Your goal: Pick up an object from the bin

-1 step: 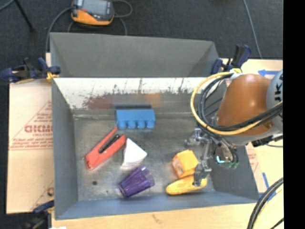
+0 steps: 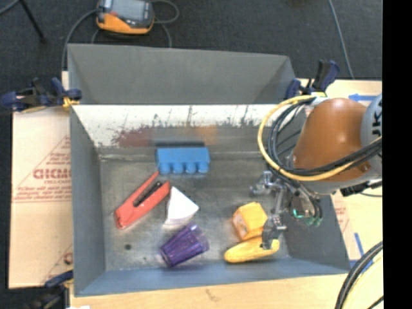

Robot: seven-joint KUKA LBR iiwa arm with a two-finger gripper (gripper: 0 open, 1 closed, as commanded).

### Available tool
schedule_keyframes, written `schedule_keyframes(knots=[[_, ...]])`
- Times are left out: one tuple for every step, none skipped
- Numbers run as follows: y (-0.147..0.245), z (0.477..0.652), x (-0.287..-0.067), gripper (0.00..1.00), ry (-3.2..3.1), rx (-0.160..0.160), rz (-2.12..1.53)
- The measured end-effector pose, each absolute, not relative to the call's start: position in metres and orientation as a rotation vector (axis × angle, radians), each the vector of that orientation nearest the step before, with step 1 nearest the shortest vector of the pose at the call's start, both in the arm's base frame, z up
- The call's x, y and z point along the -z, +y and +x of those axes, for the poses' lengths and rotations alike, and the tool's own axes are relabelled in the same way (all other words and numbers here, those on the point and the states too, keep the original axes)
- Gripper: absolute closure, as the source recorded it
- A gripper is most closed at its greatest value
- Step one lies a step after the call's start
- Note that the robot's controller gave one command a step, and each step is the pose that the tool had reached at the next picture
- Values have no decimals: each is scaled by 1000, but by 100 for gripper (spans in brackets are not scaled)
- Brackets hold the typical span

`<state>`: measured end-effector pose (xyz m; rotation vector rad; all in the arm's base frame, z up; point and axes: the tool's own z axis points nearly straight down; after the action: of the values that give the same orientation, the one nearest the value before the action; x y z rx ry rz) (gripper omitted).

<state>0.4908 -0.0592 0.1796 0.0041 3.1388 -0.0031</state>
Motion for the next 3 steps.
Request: schedule_keyframes(knots=[[-57,494,-162,0,3130,4,-121],[-66,504,-79,100,3007,10,-827],[-66,504,-78,100,3007,10,-828]])
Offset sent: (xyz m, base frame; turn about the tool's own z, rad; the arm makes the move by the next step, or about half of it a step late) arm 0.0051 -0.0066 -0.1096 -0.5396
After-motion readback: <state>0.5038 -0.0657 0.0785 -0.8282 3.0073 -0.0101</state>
